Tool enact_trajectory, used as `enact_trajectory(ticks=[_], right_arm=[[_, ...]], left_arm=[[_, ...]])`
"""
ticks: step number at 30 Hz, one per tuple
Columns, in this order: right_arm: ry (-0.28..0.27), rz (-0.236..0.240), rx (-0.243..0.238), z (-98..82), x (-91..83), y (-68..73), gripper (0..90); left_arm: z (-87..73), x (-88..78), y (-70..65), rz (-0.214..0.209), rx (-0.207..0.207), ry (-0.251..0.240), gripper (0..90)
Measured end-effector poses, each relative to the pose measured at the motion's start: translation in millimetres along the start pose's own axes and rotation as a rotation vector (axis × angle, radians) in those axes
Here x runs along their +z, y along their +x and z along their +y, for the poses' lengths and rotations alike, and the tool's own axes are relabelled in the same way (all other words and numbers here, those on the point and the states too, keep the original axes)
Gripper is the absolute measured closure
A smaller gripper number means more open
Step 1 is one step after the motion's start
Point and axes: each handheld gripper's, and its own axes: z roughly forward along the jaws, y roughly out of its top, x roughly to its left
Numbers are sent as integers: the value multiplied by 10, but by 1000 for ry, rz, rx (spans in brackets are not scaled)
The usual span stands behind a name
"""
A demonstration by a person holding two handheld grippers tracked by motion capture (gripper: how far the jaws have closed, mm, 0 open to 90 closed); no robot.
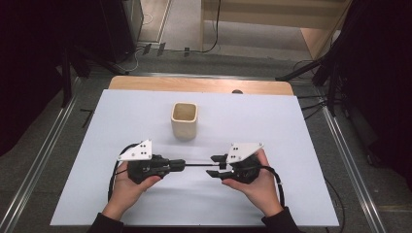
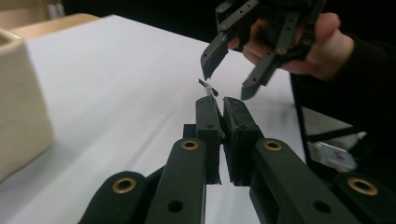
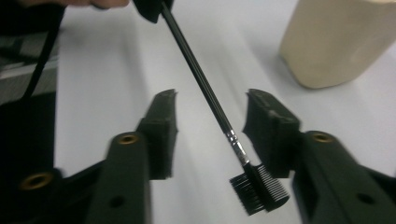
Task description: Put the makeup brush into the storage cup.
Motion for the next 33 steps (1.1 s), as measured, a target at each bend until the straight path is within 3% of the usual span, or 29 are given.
enact_trajectory(ticks=[3, 5, 7, 9, 13, 17, 19, 21, 27, 33], right_arm=[[-56, -63, 48, -21, 28, 21, 389], [-122, -104, 112, -31, 49, 53, 305], [-151, -159, 167, -30, 69, 107, 250], [-183, -169, 215, -30, 99, 157, 110], [-244, -186, 333, -46, 171, 212, 1], [-331, -169, 463, -97, 202, 249, 0], [-366, -166, 510, -114, 212, 272, 0], [-400, -133, 534, -124, 224, 281, 0], [-478, -174, 688, -144, 248, 329, 166], [-514, -159, 858, -196, 301, 314, 310]], left_arm=[[-5, -45, 9, 57, -4, -38, 862], [-10, -64, 9, 87, -7, -59, 862], [-17, -82, 12, 116, -10, -85, 862], [-19, -90, 4, 144, -8, -100, 862], [-33, -74, -19, 195, 10, -135, 862], [-52, -54, -36, 230, 1, -160, 861], [-64, -36, -47, 241, -2, -171, 861], [-78, -12, -58, 249, 5, -185, 862], [-101, 66, -108, 256, 16, -194, 862], [-125, 118, -148, 269, 40, -214, 862]])
